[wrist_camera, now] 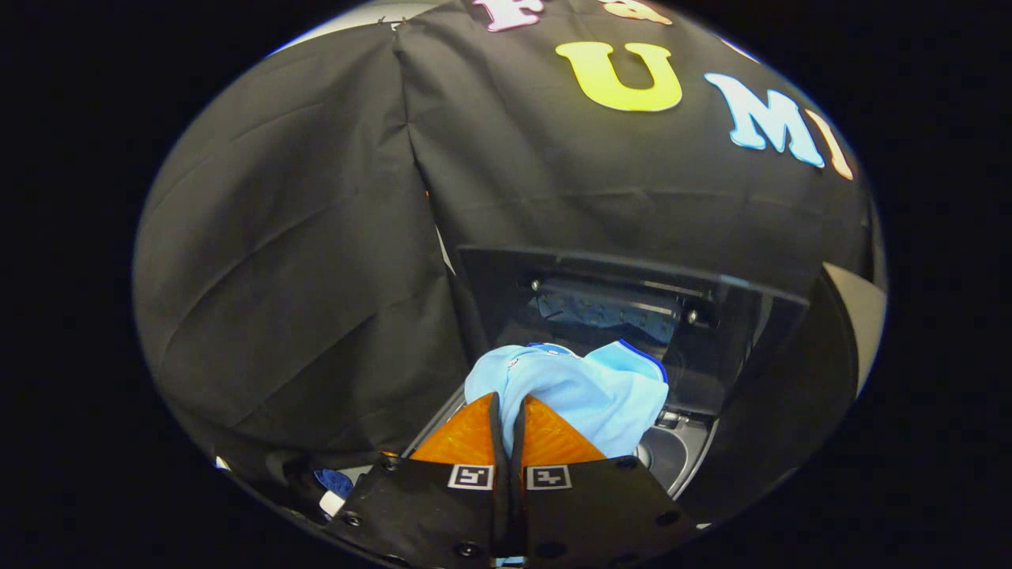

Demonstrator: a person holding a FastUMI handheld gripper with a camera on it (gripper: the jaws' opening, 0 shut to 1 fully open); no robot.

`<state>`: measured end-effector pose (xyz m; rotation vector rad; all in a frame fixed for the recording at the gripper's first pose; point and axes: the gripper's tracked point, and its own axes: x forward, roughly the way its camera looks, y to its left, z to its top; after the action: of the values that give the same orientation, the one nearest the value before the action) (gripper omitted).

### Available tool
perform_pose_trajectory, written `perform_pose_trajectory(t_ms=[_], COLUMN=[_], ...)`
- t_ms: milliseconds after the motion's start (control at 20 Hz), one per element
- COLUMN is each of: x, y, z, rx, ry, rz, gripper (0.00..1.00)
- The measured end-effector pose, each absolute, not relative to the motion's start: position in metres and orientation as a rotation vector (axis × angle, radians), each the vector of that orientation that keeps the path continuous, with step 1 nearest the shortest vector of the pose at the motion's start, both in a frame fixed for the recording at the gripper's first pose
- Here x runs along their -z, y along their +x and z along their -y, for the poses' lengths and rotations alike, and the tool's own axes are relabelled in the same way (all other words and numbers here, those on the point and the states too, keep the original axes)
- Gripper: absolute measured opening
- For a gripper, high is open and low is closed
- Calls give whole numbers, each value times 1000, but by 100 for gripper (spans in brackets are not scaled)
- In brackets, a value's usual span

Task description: Put the clothes into the washing machine and then close the washing machine lid.

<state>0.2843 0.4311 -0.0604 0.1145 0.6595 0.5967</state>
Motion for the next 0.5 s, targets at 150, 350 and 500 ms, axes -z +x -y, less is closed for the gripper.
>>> perform_pose_trajectory(t_ms=[150, 350, 500], x=[118, 177, 196], y=[280, 270, 265], z=[-435, -442, -439], rx=[-544, -483, -408], ry=[109, 173, 218], rz=[-739, -868, -961], gripper=[2, 2, 1])
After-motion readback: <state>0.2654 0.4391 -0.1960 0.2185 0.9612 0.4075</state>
